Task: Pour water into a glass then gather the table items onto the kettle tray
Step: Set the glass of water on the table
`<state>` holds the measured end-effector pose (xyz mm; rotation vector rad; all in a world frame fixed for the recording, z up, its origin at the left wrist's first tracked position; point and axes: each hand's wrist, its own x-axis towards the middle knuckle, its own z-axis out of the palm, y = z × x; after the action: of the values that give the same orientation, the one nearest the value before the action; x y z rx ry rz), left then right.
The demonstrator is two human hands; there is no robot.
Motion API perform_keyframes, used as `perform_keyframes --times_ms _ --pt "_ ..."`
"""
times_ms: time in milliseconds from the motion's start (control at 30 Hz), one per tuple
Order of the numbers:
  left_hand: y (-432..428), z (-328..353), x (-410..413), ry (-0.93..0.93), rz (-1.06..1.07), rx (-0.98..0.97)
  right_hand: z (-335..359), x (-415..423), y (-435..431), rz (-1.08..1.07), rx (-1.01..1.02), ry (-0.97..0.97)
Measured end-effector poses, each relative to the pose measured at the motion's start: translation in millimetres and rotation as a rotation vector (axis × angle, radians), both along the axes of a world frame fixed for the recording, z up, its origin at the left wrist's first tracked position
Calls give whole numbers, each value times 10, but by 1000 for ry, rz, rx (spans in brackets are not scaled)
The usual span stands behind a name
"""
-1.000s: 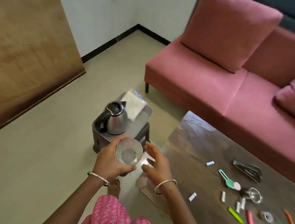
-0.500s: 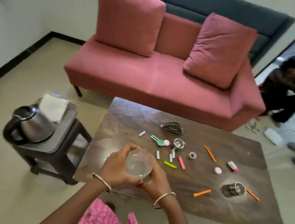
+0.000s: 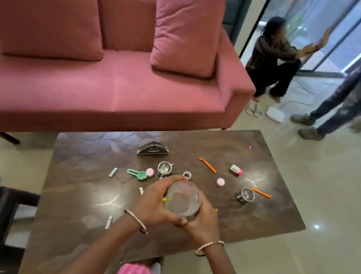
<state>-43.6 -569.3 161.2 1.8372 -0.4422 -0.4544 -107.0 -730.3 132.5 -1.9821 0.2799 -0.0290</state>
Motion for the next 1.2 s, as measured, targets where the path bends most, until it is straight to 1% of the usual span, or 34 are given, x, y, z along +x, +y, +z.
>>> perform_keyframes --times_ms 133,367,633,700,767,967,1200 --pt "-411 -83 461 64 -62 -9 -69 418 -378 -64 -6 22" --pt "-971 -312 1236 153 -33 17 -194 1222 -894 -80 9 92" --pt "-1346 -730 1947 186 115 66 -563 2172 -1302 35 -46 142" --pt "-1455 -924 2137 228 170 68 -758 2426 -1411 81 -45 181" --pt "-1492 -1023 2227 243 179 69 -847 2543 -1447 95 -59 194" --pt "-1726 -1686 2734 288 300 131 -1547 3236 -1687 214 -86 270" --pt "-1832 -2406 2998 333 402 207 -2286 3631 -1748 278 -107 356"
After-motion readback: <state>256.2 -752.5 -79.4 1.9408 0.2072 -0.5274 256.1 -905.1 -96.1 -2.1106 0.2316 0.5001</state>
